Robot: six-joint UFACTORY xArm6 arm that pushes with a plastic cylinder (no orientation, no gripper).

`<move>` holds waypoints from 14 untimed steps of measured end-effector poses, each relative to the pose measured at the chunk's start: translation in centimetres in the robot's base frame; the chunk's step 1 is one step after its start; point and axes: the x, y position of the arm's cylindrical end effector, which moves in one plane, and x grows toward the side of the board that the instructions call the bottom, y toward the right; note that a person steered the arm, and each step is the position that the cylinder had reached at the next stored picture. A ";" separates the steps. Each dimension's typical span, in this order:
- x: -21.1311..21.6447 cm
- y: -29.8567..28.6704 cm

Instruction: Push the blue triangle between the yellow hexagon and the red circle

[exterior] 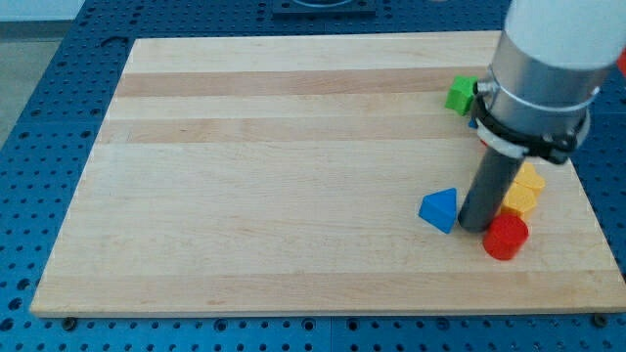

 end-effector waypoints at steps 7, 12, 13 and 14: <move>-1.7 -11.5; -1.4 -2.3; -1.4 -3.9; -1.2 -3.4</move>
